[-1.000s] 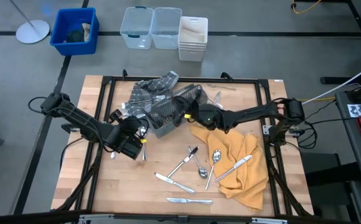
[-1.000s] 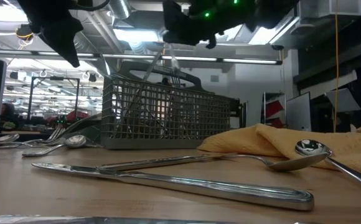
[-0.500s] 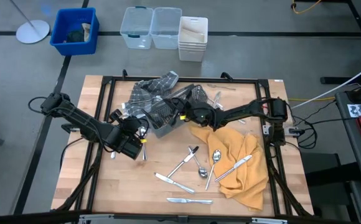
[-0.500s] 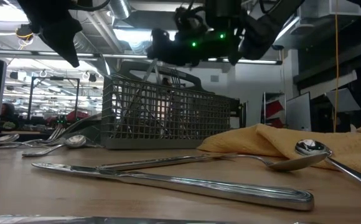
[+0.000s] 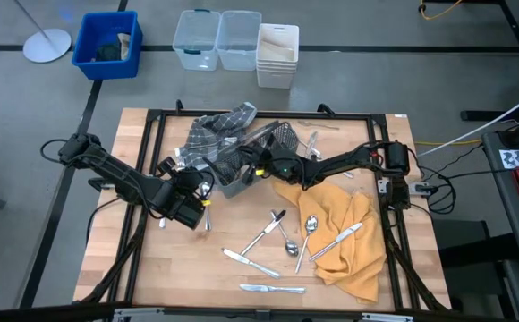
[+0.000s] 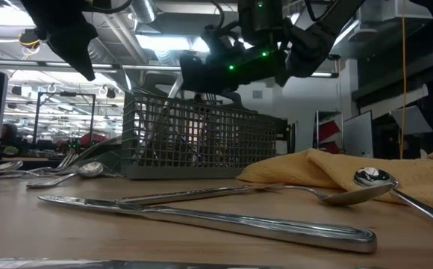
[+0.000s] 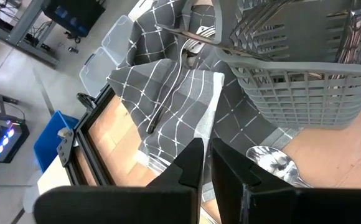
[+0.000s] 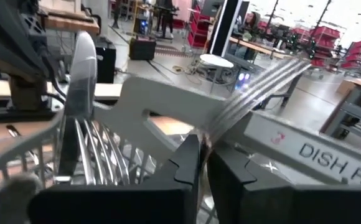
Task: Sort silverware
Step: Put the silver knife into the gray silverware basket
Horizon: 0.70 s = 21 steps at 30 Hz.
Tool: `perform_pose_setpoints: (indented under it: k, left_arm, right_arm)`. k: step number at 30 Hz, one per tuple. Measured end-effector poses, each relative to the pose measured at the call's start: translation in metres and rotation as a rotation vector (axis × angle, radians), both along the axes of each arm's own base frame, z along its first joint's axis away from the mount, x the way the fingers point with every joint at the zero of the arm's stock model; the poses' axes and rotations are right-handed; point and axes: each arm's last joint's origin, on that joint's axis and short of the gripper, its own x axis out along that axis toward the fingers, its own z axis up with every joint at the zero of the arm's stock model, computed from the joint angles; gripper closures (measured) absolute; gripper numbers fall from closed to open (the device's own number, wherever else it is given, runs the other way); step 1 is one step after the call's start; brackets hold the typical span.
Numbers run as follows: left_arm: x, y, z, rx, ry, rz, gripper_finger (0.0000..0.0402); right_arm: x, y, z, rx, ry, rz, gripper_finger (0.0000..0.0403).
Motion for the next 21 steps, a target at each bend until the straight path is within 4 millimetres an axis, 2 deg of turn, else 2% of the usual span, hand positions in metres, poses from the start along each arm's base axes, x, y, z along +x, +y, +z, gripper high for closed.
perform_pose_setpoints:
  k: [7,15,21]
  left_arm:
    - [0.000,0.000,0.000,0.000,0.000,0.000,0.0383]
    - [0.000,0.000,0.000,0.000,0.000,0.000,0.0383]
    - [0.000,0.000,0.000,-0.014,-0.010,0.014,0.0383]
  right_arm:
    - [0.000,0.001,-0.002,-0.016,0.032,-0.001,0.0336]
    - [-0.006,0.000,-0.002,-0.044,0.160,-0.061,0.0294]
    - [-0.012,0.007,0.008,-0.037,0.212,-0.054,0.0281]
